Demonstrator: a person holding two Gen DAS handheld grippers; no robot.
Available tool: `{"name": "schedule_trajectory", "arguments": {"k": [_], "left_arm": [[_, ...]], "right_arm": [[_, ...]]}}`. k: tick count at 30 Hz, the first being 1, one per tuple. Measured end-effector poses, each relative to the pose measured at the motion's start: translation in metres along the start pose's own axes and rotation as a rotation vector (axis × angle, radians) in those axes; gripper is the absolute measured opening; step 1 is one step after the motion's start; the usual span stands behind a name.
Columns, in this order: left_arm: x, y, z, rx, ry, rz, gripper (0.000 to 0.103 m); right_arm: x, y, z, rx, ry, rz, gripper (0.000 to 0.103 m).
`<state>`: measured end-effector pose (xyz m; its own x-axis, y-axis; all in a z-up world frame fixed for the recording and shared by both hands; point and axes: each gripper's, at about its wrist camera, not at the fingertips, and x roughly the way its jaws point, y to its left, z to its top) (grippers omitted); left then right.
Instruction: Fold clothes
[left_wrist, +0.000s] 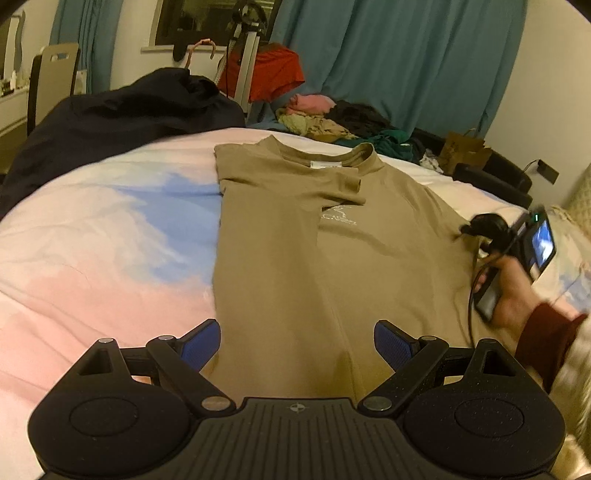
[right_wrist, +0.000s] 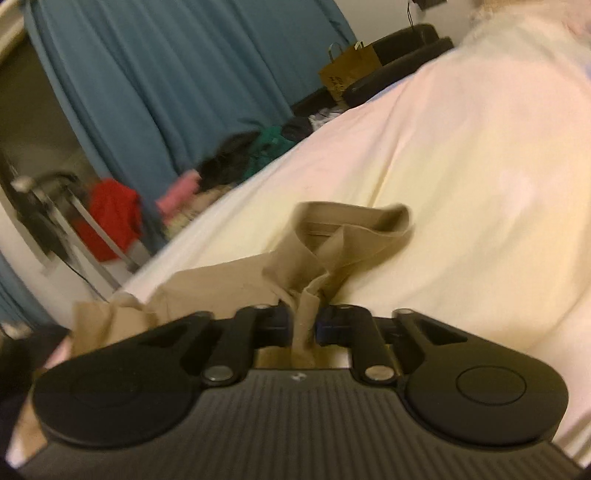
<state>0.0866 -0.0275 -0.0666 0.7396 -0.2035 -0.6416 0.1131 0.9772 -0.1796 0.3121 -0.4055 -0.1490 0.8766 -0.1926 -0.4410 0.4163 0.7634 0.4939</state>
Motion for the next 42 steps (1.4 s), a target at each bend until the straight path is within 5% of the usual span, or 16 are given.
{"name": "schedule_trajectory", "arguments": {"k": [5, 11, 16, 21, 25, 27, 29, 34, 42], "left_arm": [[-0.014, 0.010, 0.005, 0.011, -0.026, -0.001, 0.092], [-0.024, 0.034, 0.010, 0.036, -0.028, 0.046, 0.092], [-0.029, 0.060, 0.015, -0.062, -0.036, 0.035, 0.092], [-0.019, 0.078, 0.019, -0.099, -0.019, 0.068, 0.092], [-0.011, 0.087, 0.021, -0.101, -0.015, 0.084, 0.092], [-0.008, 0.090, 0.021, -0.098, -0.017, 0.089, 0.092], [-0.007, 0.092, 0.022, -0.096, -0.022, 0.087, 0.092], [-0.013, 0.090, 0.020, -0.084, -0.033, 0.069, 0.092], [-0.041, 0.077, 0.008, -0.061, -0.055, 0.069, 0.092]], "right_arm": [[-0.038, 0.068, 0.017, -0.253, -0.093, -0.001, 0.011], [-0.092, 0.181, 0.000, -0.566, -0.143, 0.128, 0.010], [-0.097, 0.261, -0.044, -0.718, -0.058, 0.251, 0.010], [-0.070, 0.315, -0.109, -0.941, 0.023, 0.240, 0.011], [-0.082, 0.306, -0.102, -0.806, 0.068, 0.296, 0.020], [-0.088, 0.302, -0.098, -0.737, 0.090, 0.324, 0.079], [-0.095, 0.298, -0.094, -0.668, 0.113, 0.352, 0.098], [-0.145, 0.270, -0.083, -0.561, 0.123, 0.402, 0.098], [-0.299, 0.204, -0.095, -0.572, 0.011, 0.417, 0.098]]}}
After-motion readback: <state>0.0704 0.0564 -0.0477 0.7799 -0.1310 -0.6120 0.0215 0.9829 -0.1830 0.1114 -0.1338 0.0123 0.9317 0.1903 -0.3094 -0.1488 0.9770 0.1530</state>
